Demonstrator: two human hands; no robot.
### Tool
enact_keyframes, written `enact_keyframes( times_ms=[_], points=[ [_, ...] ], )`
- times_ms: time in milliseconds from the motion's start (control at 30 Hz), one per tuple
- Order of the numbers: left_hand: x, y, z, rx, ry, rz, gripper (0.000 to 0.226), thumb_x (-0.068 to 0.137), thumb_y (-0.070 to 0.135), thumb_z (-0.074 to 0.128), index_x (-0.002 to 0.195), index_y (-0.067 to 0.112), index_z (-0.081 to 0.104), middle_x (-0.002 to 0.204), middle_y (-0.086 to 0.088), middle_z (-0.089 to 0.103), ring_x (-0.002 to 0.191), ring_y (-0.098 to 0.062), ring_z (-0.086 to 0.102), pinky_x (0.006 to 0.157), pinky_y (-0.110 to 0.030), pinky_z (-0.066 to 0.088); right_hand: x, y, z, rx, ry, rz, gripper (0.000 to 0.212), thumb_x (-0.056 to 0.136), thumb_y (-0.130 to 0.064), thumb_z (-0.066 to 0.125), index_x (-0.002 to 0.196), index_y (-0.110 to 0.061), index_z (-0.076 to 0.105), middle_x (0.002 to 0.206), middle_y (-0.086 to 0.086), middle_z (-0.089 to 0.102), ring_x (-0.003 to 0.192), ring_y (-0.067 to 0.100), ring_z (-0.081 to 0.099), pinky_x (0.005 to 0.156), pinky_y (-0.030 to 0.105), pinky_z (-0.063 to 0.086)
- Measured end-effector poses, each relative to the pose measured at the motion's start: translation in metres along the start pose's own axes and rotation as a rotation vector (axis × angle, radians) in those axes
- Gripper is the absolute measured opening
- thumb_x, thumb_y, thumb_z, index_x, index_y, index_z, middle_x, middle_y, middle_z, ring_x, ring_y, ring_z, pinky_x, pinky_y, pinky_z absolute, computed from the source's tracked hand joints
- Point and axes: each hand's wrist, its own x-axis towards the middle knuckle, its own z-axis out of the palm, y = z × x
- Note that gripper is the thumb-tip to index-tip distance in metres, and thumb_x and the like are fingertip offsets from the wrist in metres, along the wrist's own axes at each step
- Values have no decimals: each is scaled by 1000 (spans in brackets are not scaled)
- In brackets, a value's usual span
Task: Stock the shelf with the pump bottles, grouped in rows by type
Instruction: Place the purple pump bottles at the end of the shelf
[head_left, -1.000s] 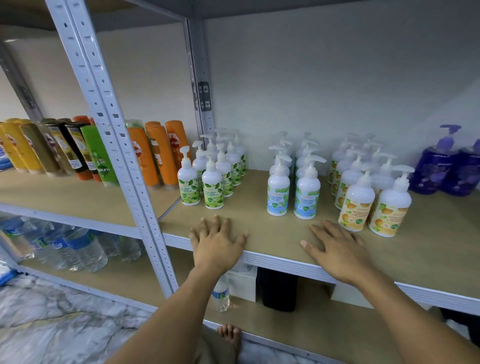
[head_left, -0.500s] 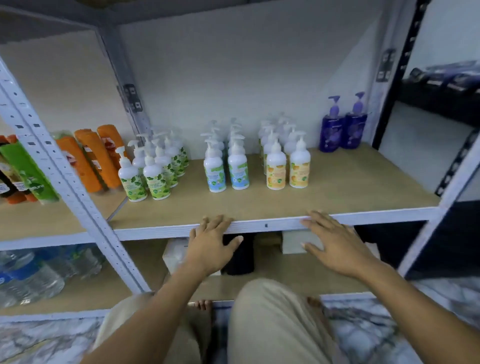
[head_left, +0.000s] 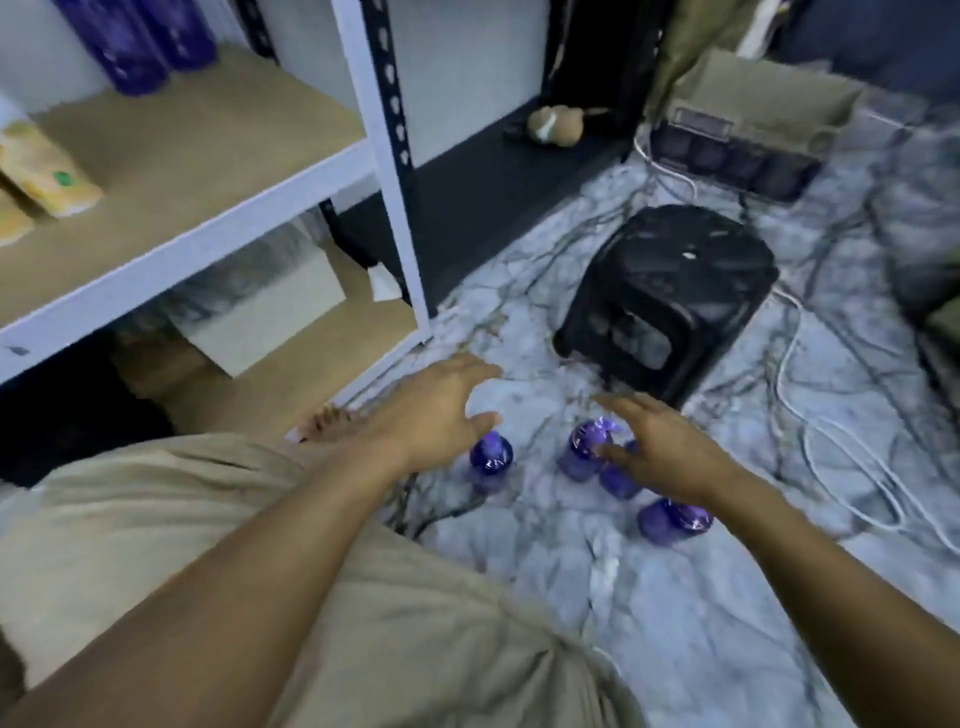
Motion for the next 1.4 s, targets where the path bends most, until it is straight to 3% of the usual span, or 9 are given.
enact_keyframes(
  times_ms=[233,333,533,700,800,900,1167,1267,1400],
  points=[
    [60,32,59,245,-335,3,59,95,35,65,150,34,42,155,-1,40,139,-24,41,108,-42,41,-55,83,30,142,-9,278,68,89,-33,71,150,-25,42,138,9,52,113,27,58,94,32,43],
    [76,21,67,348,-404,-54,58,93,30,66,147,36,45,150,-3,46,135,-26,46,101,-42,46,-46,89,41,168,-17,283,69,89,-31,71,151,-26,41,134,9,54,108,27,59,87,30,42],
    [92,-8,82,400,-521,-188,51,86,25,69,131,44,56,136,1,58,125,-25,51,101,-43,38,23,62,48,-23,31,189,67,90,-36,64,151,-29,38,129,10,57,121,36,51,96,43,44],
    [97,-16,97,379,-494,-187,45,86,7,59,119,38,62,128,1,58,122,-27,50,101,-42,30,74,50,63,-329,-145,238,46,93,-31,56,138,-35,46,128,3,61,125,31,45,109,54,24],
    [97,-17,99,394,-489,-186,40,88,4,56,116,32,61,126,-2,57,123,-26,46,107,-43,28,81,52,71,-321,-151,270,27,91,-18,52,114,-32,56,108,2,68,117,30,47,110,63,13],
    [92,-16,96,368,-476,-189,35,93,5,54,118,28,61,126,-8,51,121,-31,42,108,-42,31,83,50,71,-208,-109,254,10,94,-24,48,93,-32,54,90,-4,63,111,26,46,111,64,13],
    [72,-23,66,154,-359,-281,28,90,10,55,102,35,60,101,1,46,117,-31,45,101,-39,26,75,12,46,-155,-96,226,9,90,-31,51,89,-32,60,90,-6,63,110,22,49,111,62,12],
    [61,-18,37,132,-244,-257,24,90,14,57,102,35,61,98,5,53,111,-22,47,108,-45,23,75,-17,14,-142,-36,181,5,86,-37,57,88,-35,61,87,-9,62,106,18,50,108,57,15],
    [37,-12,-13,138,-32,-227,21,89,18,57,99,36,61,93,8,57,104,-17,43,96,-40,20,74,-60,-35,-87,30,85,6,85,-42,64,87,-36,64,87,-12,63,104,15,48,109,58,11]
  ],
)
